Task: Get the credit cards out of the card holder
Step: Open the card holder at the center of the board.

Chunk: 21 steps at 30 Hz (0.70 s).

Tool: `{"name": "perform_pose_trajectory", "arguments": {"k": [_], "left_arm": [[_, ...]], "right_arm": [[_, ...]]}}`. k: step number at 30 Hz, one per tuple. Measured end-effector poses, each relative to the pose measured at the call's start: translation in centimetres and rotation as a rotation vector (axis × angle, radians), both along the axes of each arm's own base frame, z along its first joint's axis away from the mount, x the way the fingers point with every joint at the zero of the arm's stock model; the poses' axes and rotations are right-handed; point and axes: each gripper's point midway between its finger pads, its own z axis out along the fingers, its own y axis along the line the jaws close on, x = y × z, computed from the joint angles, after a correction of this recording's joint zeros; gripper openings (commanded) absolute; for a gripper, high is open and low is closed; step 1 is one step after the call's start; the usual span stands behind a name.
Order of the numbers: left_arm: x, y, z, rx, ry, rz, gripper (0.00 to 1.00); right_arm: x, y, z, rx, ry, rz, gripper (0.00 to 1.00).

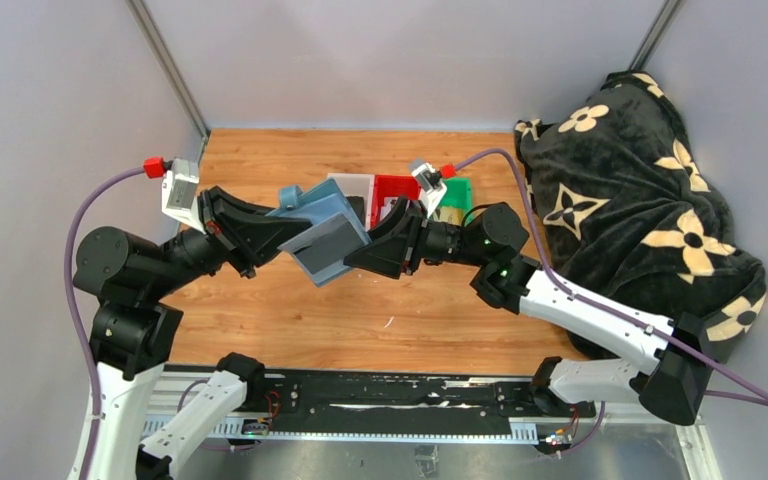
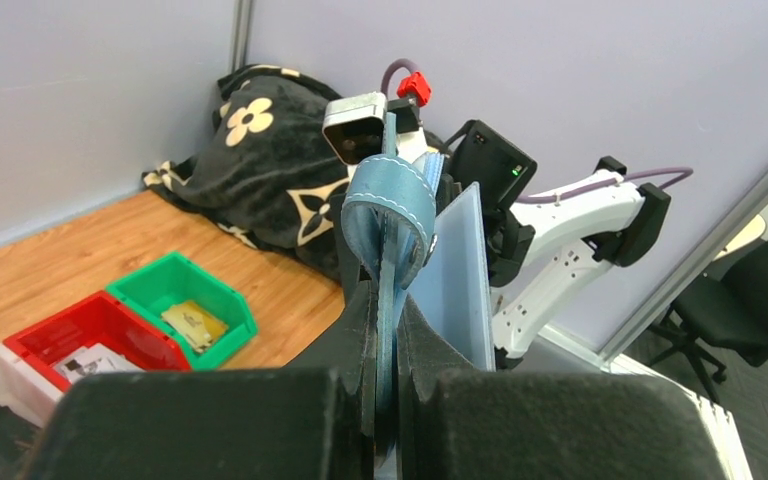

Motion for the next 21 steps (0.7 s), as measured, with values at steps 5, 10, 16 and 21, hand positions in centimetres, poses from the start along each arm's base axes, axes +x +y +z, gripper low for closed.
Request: {"name": "perform_pose_trajectory", "arguments": {"k": [5, 10, 16, 21], "left_arm": [[-0.2, 0.0, -0.1, 0.005, 0.003, -0.009, 0.00], [-0.4, -0.1, -0.2, 0.008, 0.004, -0.018, 0.00], [-0.5, 0.0, -0.1, 0.006, -0.001, -0.018, 0.00], [-0.5, -0.1, -0.6, 0.010, 0.006, -0.022, 0.51]], "right_arm": [[-1.3, -0.2, 1.1, 0.050, -0.013, 0.080, 0.42], [-1.7, -0.2, 2.5, 0.088, -0.022, 0.112, 0.22], [-1.5, 0.0, 3.0, 0.075, -0.004, 0.108, 0.25], [-1.1, 0.2, 3.2, 0.066, 0.001, 0.089, 0.00]]}}
